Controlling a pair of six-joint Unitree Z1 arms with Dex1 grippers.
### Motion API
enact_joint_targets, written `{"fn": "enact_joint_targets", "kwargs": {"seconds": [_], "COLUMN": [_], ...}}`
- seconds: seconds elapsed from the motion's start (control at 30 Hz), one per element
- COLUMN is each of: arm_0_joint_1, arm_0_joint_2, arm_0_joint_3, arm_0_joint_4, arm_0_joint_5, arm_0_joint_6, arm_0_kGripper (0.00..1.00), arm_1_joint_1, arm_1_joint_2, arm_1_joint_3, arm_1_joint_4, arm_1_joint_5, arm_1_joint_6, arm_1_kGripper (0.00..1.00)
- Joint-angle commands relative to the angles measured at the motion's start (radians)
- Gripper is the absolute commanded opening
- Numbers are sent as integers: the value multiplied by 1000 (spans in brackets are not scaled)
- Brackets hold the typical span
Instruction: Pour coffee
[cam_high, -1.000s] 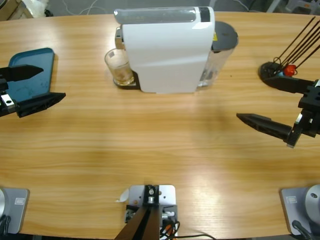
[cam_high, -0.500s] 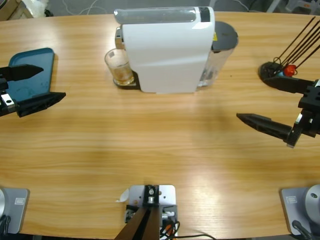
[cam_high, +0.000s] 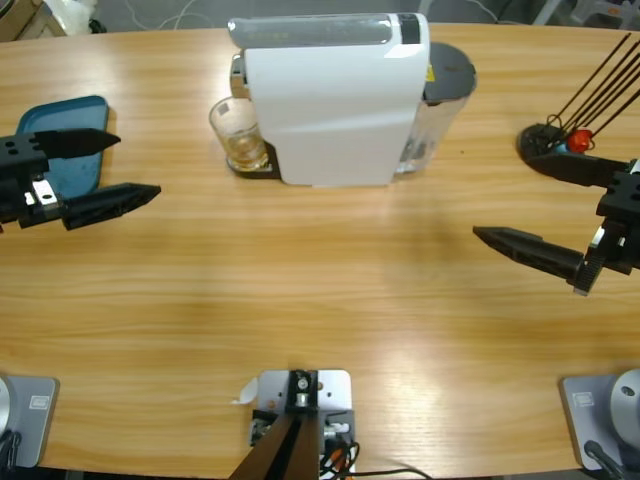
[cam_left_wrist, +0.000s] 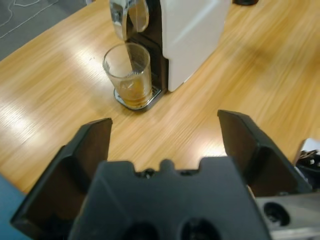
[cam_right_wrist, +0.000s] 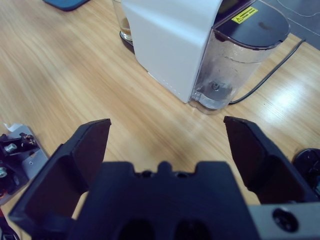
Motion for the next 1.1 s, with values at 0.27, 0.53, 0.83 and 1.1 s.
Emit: {"fn": "enact_joint_targets", "kwargs": {"seconds": [0.27,0.53,0.83,1.1], "arm_0_joint_1": [135,170,179,174], "arm_0_joint_2": [444,511,556,626], "arm_0_joint_3": [-73,-134,-133,-160], "arm_0_joint_4": [-222,-225,-254,-324], "arm_0_joint_5": [-193,-147,-158,-232], "arm_0_joint_6": [-16,66,121,116], "arm_0_kGripper": [973,898,885,885], "arm_1_joint_1": [10,10,10,10], "arm_1_joint_2": [23,31,46,56], "arm_1_joint_3": [23,21,19,18], "arm_1_joint_4": [-2,-5,-5,-2], "arm_1_joint_5": [25,26,26,24], "arm_1_joint_6": [14,14,15,20], "arm_1_kGripper": [1000,1000,1000,1000]}}
